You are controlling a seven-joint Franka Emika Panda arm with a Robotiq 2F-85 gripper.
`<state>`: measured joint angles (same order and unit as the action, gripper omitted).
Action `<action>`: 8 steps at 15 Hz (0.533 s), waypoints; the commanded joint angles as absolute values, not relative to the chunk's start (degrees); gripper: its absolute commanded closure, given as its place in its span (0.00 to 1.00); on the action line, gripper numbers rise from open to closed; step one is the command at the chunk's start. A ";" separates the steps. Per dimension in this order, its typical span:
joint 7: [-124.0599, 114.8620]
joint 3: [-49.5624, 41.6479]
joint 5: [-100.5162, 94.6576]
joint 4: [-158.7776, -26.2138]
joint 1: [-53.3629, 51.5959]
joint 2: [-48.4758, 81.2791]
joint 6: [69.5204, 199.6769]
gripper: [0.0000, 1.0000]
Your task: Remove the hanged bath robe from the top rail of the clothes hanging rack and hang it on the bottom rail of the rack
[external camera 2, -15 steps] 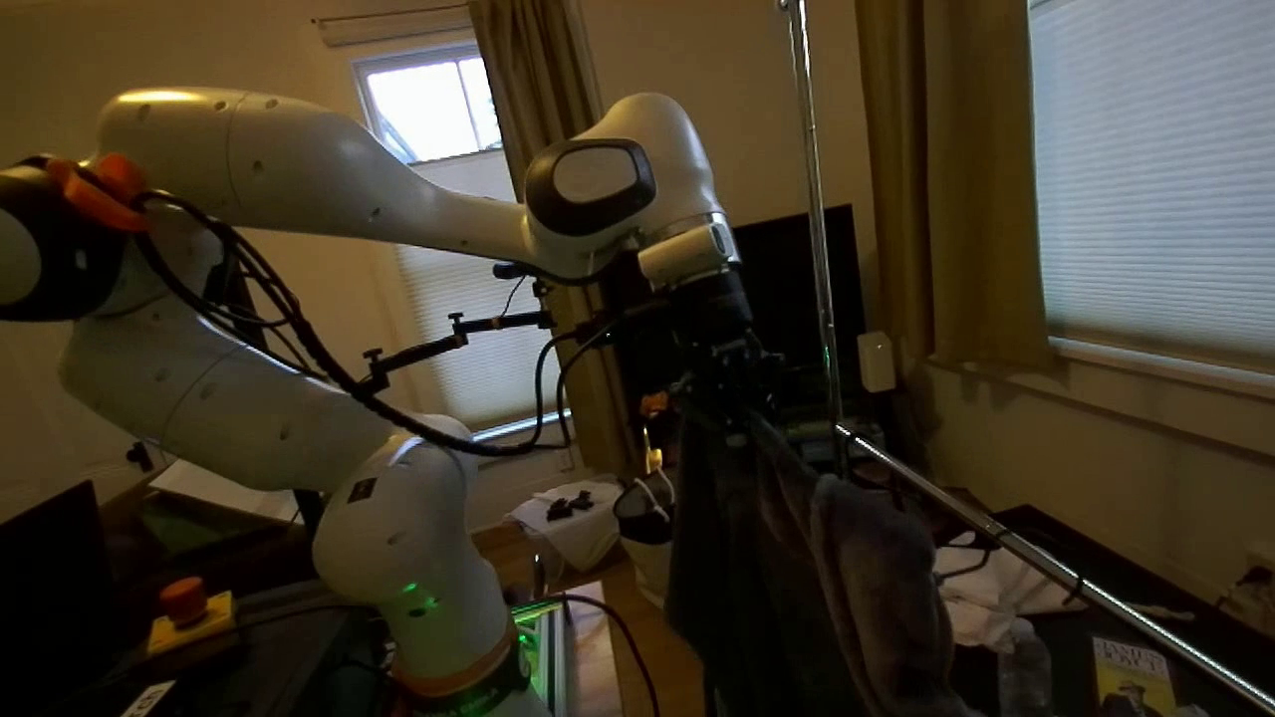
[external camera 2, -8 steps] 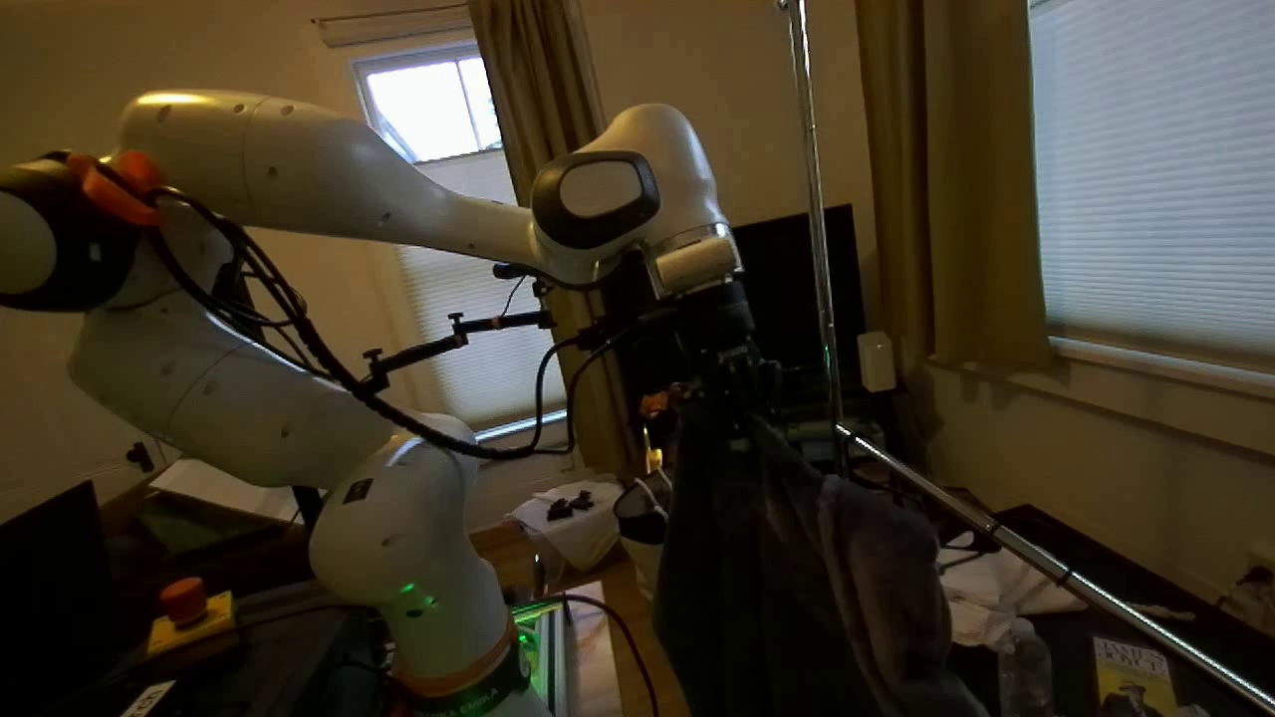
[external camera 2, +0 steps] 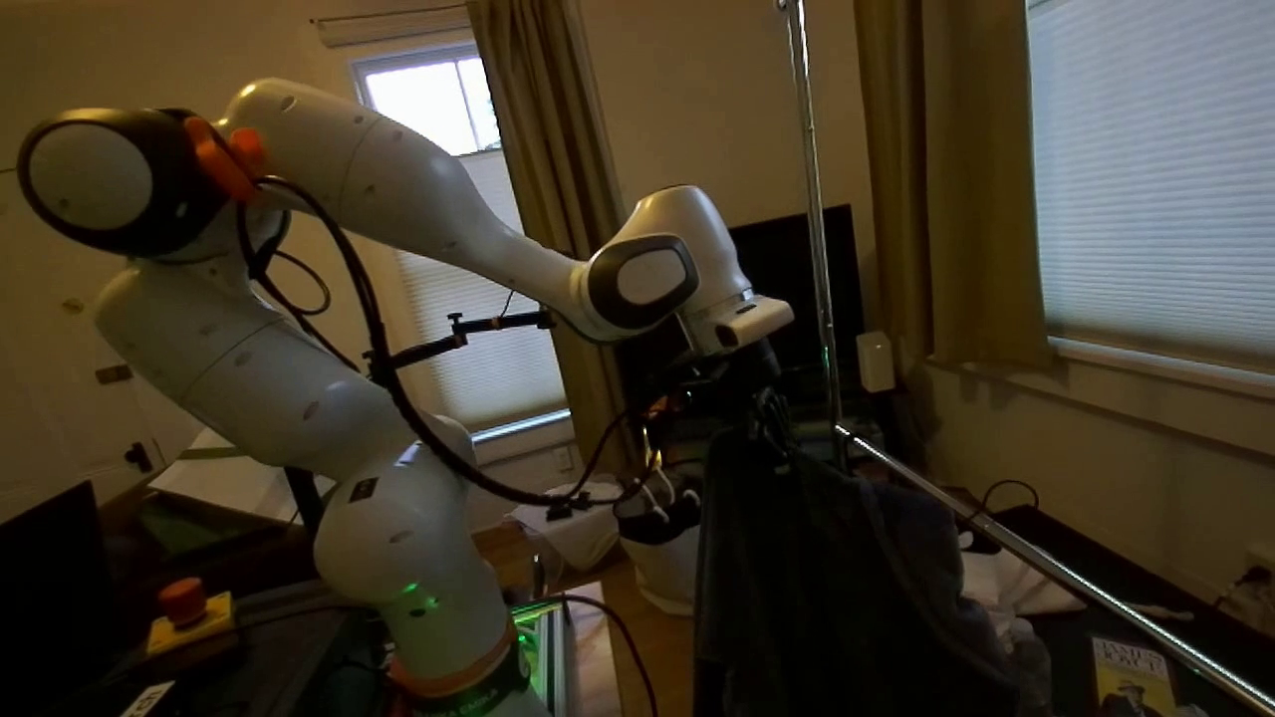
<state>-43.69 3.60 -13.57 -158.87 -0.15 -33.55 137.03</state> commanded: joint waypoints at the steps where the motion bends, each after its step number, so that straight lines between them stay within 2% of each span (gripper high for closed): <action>1: -28.51 0.44 -11.89 -158.85 0.09 -32.41 140.75 0.99; 3: -20.38 -5.70 -11.53 -158.83 -3.36 -31.49 142.12 0.99; 4: -25.74 1.71 -10.64 -158.82 2.08 -30.95 140.75 0.95; 8: -19.34 -2.08 -10.18 -158.71 1.89 -29.69 141.87 0.99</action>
<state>-21.92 -4.65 -12.64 -158.71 -1.81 -30.26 141.25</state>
